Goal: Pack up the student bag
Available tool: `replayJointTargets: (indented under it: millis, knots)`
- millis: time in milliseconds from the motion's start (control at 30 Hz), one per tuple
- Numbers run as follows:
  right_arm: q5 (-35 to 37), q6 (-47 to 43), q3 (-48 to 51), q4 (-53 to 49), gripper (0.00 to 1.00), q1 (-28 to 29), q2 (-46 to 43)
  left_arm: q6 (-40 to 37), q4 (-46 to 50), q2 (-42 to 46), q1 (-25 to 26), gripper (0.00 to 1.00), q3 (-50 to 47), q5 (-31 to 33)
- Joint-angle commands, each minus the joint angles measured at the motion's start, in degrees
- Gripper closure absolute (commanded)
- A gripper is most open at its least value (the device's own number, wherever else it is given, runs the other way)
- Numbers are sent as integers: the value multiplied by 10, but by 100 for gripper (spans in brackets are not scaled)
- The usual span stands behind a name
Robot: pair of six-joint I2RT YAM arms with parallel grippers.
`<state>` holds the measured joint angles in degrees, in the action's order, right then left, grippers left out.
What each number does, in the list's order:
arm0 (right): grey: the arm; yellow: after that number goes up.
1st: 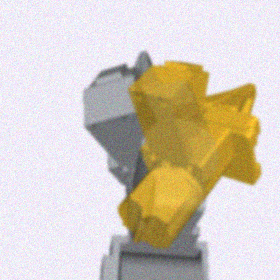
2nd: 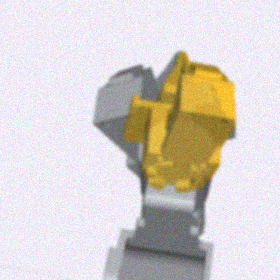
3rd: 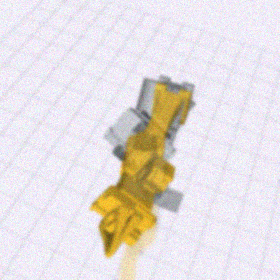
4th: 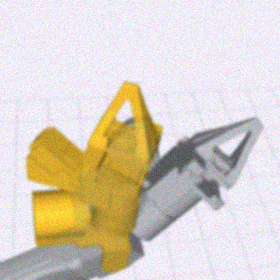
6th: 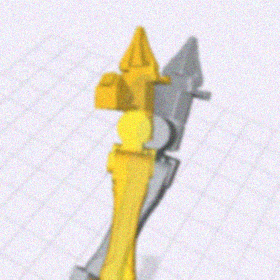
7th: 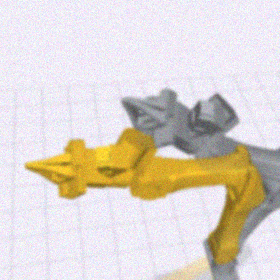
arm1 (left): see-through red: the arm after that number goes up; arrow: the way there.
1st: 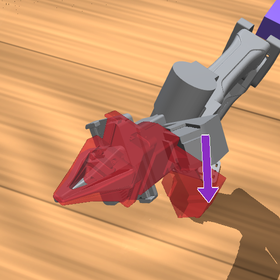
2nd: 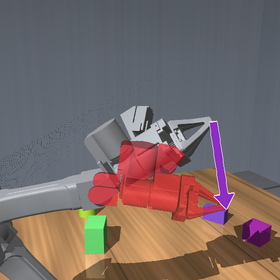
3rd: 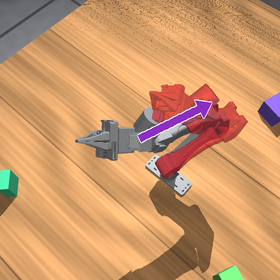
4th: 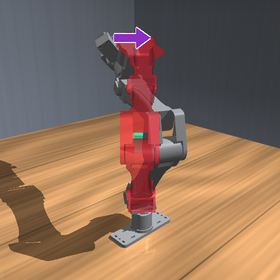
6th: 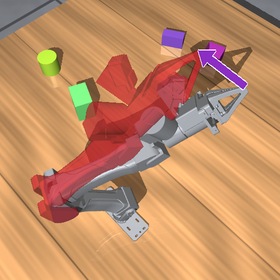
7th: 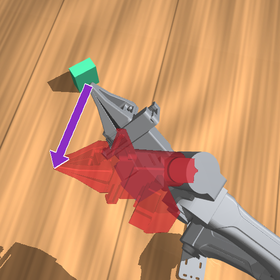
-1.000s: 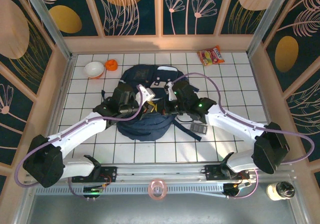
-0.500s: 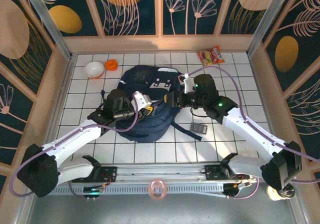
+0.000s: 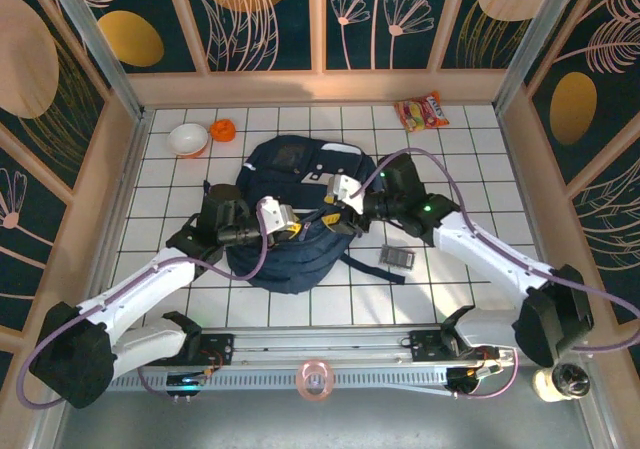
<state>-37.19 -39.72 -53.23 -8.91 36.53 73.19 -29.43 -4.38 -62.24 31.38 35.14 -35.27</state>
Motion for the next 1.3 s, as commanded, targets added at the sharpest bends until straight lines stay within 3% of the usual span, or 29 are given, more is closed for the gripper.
replayJointTargets:
  millis: [0,200,267,333,367,400,433,500,533,700,767,867,1067,1267]
  knots:
    - [-37,-104,-27,2,53,2,26,-37,-47,23,-1,100,5,-69]
    - [-51,-130,-43,-8,54,2,64,-33,-51,24,0,100,4,-70]
    - [-51,-134,-52,-16,59,3,78,-28,-52,23,-1,100,5,-68]
    - [-51,-141,-69,-38,73,1,95,-13,-45,21,0,100,11,-62]
    - [-50,-142,-76,-47,83,1,103,-2,-41,22,0,96,14,-57]
    - [-50,-138,-87,-57,95,-2,110,21,-38,24,0,86,17,-45]
    - [-52,-131,-98,-66,100,-5,116,53,-37,29,0,72,20,-27]
    - [-58,-113,-108,-70,100,-10,120,140,-29,42,0,50,26,16]
    - [-61,-106,-108,-67,100,-11,119,192,-12,48,0,46,34,35]
    - [-68,-67,-87,-16,100,-10,102,416,124,81,0,42,73,110]
    - [-66,-54,-84,-7,100,-10,99,473,174,103,0,43,79,130]
    - [-64,-38,-87,-4,100,-9,98,566,193,130,5,45,67,122]
    - [-56,-24,-92,-4,100,-3,102,577,309,87,52,44,122,183]
    - [-42,-20,-98,-10,100,6,107,588,307,28,83,47,145,183]
